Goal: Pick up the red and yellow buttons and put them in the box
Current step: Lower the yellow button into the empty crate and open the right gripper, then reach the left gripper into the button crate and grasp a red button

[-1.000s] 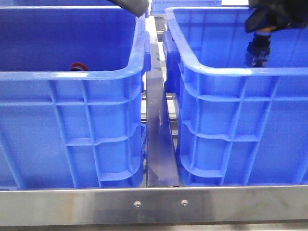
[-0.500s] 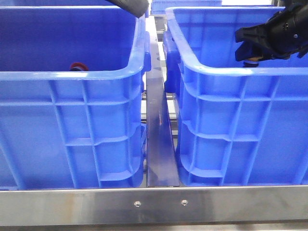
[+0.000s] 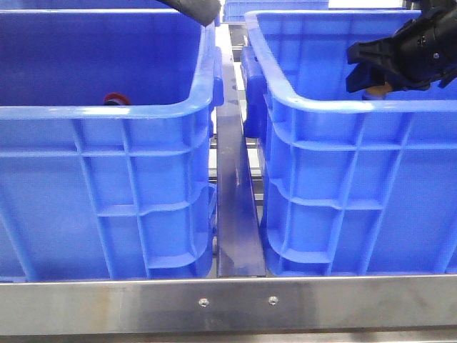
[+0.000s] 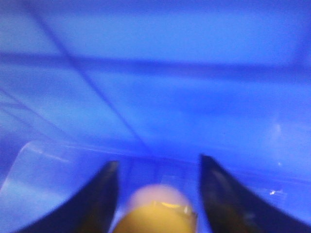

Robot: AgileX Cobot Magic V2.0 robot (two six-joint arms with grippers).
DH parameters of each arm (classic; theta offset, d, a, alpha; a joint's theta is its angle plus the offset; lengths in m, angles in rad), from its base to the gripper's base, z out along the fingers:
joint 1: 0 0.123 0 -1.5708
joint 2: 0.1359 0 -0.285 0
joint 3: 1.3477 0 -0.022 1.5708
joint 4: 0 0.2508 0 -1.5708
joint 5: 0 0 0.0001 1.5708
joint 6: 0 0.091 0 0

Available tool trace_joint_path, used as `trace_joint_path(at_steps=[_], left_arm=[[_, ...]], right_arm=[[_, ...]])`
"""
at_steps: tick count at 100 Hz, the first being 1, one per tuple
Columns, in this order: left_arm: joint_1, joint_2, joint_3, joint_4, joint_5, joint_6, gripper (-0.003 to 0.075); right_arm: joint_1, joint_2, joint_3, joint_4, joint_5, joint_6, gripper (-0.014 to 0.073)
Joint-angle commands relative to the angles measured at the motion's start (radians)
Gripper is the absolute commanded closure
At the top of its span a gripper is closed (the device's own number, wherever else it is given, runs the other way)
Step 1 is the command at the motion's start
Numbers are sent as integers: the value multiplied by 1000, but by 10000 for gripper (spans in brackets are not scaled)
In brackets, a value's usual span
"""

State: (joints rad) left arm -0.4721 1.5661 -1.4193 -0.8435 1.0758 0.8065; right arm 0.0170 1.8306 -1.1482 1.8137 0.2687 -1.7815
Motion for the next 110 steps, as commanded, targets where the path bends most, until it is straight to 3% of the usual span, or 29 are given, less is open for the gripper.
trace_joint_path(at_steps=[1,35,57,75,89,110], left_arm=[[-7,-41,-26,-54,-8,1,205],[-7,-41,-26,-54,13,1,205],[-3,-41,-38,1,13,1,206],[56,-41,-65,22,5,-82,207],[124,-41,-79,137,-74,-287,207],[152,-36,-79,548,-205,-644,217]], right_arm=[[-2,-45,-30,41,30,-13,85],[-2,-122,2,33,-8,-13,85],[-2,-296,133,32,-23,-13,85],[-2,-479,248,32,-22,-12,85],[-2,-618,321,33,-22,-9,85],[-2,-728,362,33,-23,-7,85]])
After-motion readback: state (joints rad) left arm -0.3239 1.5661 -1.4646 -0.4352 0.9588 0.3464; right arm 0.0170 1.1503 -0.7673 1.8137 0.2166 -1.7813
